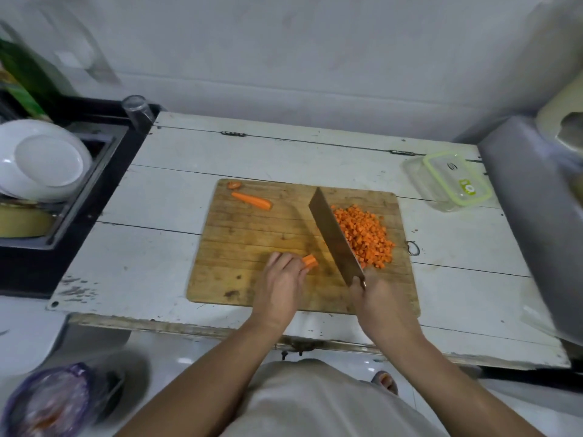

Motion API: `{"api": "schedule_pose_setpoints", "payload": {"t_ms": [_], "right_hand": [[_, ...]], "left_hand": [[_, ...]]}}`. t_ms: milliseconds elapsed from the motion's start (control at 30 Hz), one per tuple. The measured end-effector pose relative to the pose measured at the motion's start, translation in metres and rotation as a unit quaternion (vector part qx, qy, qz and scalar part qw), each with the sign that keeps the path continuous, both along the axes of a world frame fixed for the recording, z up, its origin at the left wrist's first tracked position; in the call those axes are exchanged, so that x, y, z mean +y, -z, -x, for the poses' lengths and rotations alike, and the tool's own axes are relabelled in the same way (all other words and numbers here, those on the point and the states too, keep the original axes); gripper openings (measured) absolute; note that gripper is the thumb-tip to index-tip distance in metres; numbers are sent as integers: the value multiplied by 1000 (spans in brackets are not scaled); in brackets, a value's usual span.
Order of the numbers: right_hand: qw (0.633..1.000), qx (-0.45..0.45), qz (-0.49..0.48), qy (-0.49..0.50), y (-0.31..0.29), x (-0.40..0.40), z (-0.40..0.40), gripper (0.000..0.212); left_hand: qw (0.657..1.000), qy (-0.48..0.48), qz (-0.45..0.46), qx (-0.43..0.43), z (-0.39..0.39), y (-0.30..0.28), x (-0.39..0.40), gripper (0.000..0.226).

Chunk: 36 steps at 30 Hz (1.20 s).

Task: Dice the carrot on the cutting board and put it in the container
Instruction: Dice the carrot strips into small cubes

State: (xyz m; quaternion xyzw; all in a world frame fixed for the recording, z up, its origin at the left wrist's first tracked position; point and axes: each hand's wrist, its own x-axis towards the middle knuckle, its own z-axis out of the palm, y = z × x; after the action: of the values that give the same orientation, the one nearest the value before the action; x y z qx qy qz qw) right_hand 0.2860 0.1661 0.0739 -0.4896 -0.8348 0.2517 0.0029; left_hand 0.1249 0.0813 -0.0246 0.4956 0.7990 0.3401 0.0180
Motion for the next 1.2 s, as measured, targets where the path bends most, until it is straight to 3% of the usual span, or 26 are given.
{"api": "schedule_pose_setpoints", "payload": {"t_ms": [400,667,867,1200], "right_hand": [[991,-99,-16,-85,3,-15,8,20],[1000,-9,11,2,0,1,8,22],[997,-50,17,-52,-6,-22,-13,25],[997,-62,9,-40,7,-8,22,28]], "left_hand": [[1000,3,-2,12,1,3,1,11],[999,28,-8,14,4,3,-4,11],[999,27,-19,16,3,1,-5,14],[999,31,-23,11,4,0,-3,13]]}}
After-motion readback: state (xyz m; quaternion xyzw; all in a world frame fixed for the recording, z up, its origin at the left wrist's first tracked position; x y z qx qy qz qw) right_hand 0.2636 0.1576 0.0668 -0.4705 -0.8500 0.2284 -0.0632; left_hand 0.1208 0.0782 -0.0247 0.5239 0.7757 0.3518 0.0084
